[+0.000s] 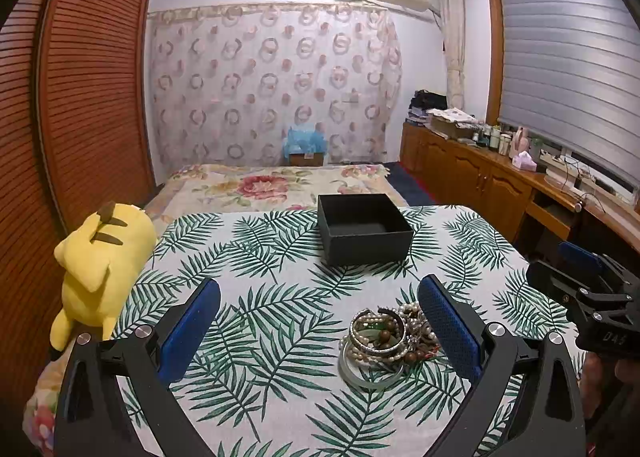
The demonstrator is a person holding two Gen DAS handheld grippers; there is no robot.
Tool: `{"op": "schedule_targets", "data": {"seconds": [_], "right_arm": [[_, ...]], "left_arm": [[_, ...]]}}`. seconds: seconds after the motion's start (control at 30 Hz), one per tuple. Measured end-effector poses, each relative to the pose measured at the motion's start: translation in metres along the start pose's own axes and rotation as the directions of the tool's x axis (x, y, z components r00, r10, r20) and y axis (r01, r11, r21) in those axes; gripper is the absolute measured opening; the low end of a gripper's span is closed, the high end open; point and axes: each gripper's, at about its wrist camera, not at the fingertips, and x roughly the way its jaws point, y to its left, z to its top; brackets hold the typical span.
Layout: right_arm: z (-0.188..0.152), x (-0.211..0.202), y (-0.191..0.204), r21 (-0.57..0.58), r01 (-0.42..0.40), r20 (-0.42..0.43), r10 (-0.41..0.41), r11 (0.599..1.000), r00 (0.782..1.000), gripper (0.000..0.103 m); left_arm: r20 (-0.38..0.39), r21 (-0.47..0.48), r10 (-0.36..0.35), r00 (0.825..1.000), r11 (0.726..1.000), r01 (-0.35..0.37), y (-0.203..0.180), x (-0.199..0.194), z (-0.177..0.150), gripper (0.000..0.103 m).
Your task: Organize jewelry
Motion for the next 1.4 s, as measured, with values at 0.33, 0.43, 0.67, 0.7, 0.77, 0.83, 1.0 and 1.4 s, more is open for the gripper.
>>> {"op": "schedule_targets", "data": {"seconds": [0.33,0.43,0.67,0.7,0.77,0.83,1.0,1.4], "right_arm": [[0.0022,-0.0013,0.0005,-0.001,0.0,0.002,0.0,1.0,1.0,0.101],[0.0021,-0.0012,0.0007,-0.002,0.001,0.002,-0.001,1.0,1.0,0.101],[0.0013,-0.0009,0.0005,-0.002,0.0,0.003,0.0,1.0,1.0,0.101],[0.0016,-0.0012,0.0007,-0.002,0.0,0.003,0.0,1.0,1.0,0.101],[0.0011,-0.0009,0.0005,-0.002,0.001,0.004,-0.001,1.0,1.0,0.101],[0.0013,0.0005,0.0024,-0.002,0.0,0.004,0.0,1.0,1.0,0.101],[0.0027,-0.001,0.0036,0.0,0.0,0.003,0.0,1.0,1.0,0.101],[0.0022,-0.001,0.0033,-0.001,0.0,0.005,0.0,1.0,1.0,0.101]], "left_arm": [[0.004,0.001,-0.003,1.0,1.0,0.003,-0.0015,-0.0017,0.0011,0.096],[0.005,0.001,-0.002,1.0,1.0,0.002,-0.0021,-0.0019,0.0016,0.096],[0.005,0.0,-0.003,1.0,1.0,0.003,-0.0011,-0.0022,0.0012,0.096],[0.005,0.001,-0.004,1.0,1.0,0.004,-0.0013,-0.0025,0.0014,0.096],[0.006,0.0,-0.003,1.0,1.0,0.003,-0.001,-0.0024,0.0011,0.096],[0.007,0.0,-0.004,1.0,1.0,0.004,-0.0017,-0.0031,0.002,0.096],[0.007,0.0,-0.003,1.0,1.0,0.003,-0.0015,-0.0032,0.0016,0.096],[0.009,0.0,-0.003,1.0,1.0,0.003,-0.0016,-0.0033,0.0009,0.096]]}}
